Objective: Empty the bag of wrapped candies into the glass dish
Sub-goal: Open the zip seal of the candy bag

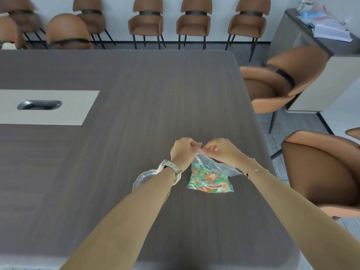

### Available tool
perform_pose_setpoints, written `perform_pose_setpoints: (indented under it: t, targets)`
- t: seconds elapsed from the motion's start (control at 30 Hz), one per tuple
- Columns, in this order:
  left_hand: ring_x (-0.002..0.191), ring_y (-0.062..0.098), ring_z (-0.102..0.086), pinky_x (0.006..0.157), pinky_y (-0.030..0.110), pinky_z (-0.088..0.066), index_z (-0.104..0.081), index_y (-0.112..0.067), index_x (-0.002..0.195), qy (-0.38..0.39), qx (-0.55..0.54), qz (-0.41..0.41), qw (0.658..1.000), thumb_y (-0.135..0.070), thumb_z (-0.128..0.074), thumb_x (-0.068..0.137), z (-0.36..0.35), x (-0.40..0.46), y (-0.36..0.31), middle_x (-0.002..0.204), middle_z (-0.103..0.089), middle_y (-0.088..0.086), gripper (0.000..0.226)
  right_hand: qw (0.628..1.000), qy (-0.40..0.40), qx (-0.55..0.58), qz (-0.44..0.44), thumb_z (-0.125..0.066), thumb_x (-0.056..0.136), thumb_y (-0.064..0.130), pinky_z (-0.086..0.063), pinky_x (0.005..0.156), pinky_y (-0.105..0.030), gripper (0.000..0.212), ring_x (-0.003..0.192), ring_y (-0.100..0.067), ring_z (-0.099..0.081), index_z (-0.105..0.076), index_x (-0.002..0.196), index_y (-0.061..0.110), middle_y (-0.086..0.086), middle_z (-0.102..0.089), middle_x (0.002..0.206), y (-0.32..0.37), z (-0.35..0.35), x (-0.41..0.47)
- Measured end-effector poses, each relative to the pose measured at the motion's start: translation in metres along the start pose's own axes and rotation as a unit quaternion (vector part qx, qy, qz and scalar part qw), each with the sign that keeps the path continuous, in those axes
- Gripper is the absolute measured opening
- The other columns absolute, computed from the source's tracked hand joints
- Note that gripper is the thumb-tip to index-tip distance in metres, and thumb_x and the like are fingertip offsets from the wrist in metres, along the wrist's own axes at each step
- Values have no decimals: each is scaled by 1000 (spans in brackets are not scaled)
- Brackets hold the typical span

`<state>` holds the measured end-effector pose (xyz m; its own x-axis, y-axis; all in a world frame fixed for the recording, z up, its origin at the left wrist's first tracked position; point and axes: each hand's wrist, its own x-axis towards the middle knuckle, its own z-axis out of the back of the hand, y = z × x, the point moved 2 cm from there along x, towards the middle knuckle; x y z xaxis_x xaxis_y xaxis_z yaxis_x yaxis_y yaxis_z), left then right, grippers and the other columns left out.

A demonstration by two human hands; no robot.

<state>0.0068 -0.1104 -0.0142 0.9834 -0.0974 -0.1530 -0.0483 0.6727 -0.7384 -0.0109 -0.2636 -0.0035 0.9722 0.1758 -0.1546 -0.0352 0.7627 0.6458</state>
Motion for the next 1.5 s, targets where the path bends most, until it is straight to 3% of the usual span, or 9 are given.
perform_pose_setpoints:
  t: [0.17,0.3,0.37,0.6,0.87,1.07,1.2,1.33,1.5]
  targets:
    - [69,17,-72,63,32,-56,-75,-14,78,3,-28,6,1000,-40,-64,87,0,-3,0,71,-75,1,29,998,-15,45,-31,-69,84,24,-45,65,-7,13,69,5,-60,-78,90,16,-2,-76,89,-5,-3,3]
    - [71,16,-72,65,33,-56,-76,-15,76,18,-40,9,999,-42,-63,87,1,-5,1,71,-76,2,31,997,-17,63,-44,-67,84,24,-57,76,-39,15,79,-26,-70,-78,84,14,-9,-77,85,-6,-7,3]
    - [70,16,-72,66,34,-57,-77,-16,73,20,-48,11,999,-41,-62,87,2,-5,2,69,-76,2,33,996,-19,72,-50,-68,84,25,-56,79,-41,15,83,-29,-71,-79,84,14,-11,-77,85,-7,-10,3]
    - [67,18,-72,74,30,-57,-76,-13,68,31,-86,17,996,-38,-64,88,-3,-5,11,67,-76,2,34,990,-47,99,-88,-65,83,24,-42,57,-5,15,66,4,-59,-78,82,15,14,-66,69,-6,-21,-2]
    - [68,17,-72,80,37,-59,-75,-9,82,72,-86,12,994,-34,-67,86,-6,-4,16,73,-76,6,26,989,-80,79,-98,-65,78,20,-55,71,-27,7,74,-10,-64,-72,75,19,8,-68,73,-10,-30,-4]
    - [73,21,-72,74,44,-59,-61,-17,65,77,-25,-15,997,-32,-64,89,-6,-8,20,65,-71,0,29,976,-135,102,-138,-66,79,15,-55,78,-29,8,75,-11,-62,-73,82,14,2,-69,79,-32,-22,-4]
    - [75,19,-71,73,40,-59,-57,-22,62,64,-14,3,998,-31,-61,89,-5,-10,27,60,-66,-7,29,985,-101,74,-122,-62,86,26,-53,76,-27,12,81,-13,-63,-69,86,16,6,-67,82,-33,-24,-5]
    - [65,19,-63,67,37,-55,-53,-23,56,68,-9,16,998,-25,-60,86,-4,-10,21,57,-61,-8,31,992,-20,-51,-113,-51,86,49,-50,60,-34,47,63,-18,-59,-67,77,6,-7,-65,70,-22,-39,-4]
    - [56,21,-44,54,29,-38,-51,-9,62,78,55,0,995,-18,-55,80,1,-11,24,64,-59,9,21,979,10,-177,-99,-44,89,23,-31,54,-29,42,55,-23,-39,-36,50,11,-2,-33,48,-15,-33,-1]
